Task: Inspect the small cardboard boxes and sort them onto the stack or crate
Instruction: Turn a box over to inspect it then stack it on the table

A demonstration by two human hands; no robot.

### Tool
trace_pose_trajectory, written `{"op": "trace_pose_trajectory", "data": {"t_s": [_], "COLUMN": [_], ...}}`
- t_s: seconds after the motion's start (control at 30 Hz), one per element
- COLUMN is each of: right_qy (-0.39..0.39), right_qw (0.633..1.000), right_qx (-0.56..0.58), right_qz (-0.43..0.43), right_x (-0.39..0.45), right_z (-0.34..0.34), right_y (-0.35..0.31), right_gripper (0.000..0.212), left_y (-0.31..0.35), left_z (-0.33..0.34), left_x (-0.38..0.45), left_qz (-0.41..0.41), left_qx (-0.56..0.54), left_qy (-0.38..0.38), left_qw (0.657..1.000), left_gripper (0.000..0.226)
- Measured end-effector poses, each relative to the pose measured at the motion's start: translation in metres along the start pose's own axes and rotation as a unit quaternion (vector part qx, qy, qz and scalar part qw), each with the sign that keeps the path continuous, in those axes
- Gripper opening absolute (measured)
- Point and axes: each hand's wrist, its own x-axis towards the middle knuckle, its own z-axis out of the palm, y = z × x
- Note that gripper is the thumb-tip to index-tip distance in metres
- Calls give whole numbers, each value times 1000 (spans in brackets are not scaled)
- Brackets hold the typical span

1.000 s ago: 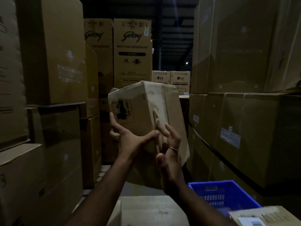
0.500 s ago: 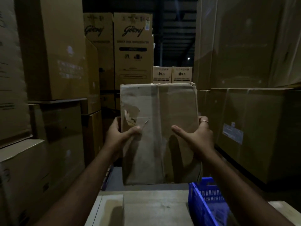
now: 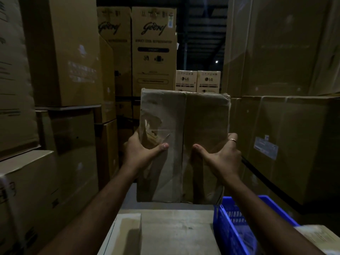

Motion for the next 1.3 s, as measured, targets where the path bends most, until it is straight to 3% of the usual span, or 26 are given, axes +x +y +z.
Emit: {"op": "trace_pose_trajectory", "data": {"t_s": [0.1,0.17,0.27,0.37,0.47,0.57,0.6,0.63,0.73,0.8,0.93,1.03,1.1,1.3], "right_qy": [6,-23,-134,-230,-237,-257,-280,-295,-233,-174,-115,-136,-147,-129], "right_qw": [1000,1000,971,922,941,949,934,920,925,950,988,981,977,982], "right_qx": [-12,-9,196,307,227,181,214,251,289,252,105,135,157,137], "right_qz": [-20,-16,4,-45,-81,18,54,65,77,67,-16,-12,5,-11], "right_x": [-9,-11,-4,2,6,15,16,13,1,-8,-26,-32,-35,-46], "right_z": [-2,-7,-18,-29,-38,-44,-45,-46,-40,-31,-18,-14,-12,-9], "right_y": [-8,-11,-10,-7,-6,-1,-1,-5,-10,-14,-19,-18,-20,-35], "right_gripper": [82,64,24,51,70,142,159,163,133,124,123,106,99,89], "left_y": [4,4,-2,-5,-8,-7,0,6,17,26,37,25,24,26], "left_z": [-6,-16,-38,-54,-62,-61,-58,-52,-30,-13,8,7,6,-1], "left_x": [4,11,19,22,30,32,32,30,17,2,-32,-31,-29,-29], "left_qz": [-19,-52,-74,-97,-81,-52,-40,-34,-13,2,-62,-65,-54,-55], "left_qx": [-4,-40,-93,-125,-125,-120,-113,-97,-18,16,-123,-107,-72,-70], "left_qy": [-11,-24,-18,-1,-4,-28,-44,-58,-107,-160,-244,-172,-123,-104], "left_qw": [1000,998,993,987,989,991,992,993,994,987,960,977,988,991], "left_gripper": [81,84,101,104,117,129,130,130,122,125,73,99,88,77]}}
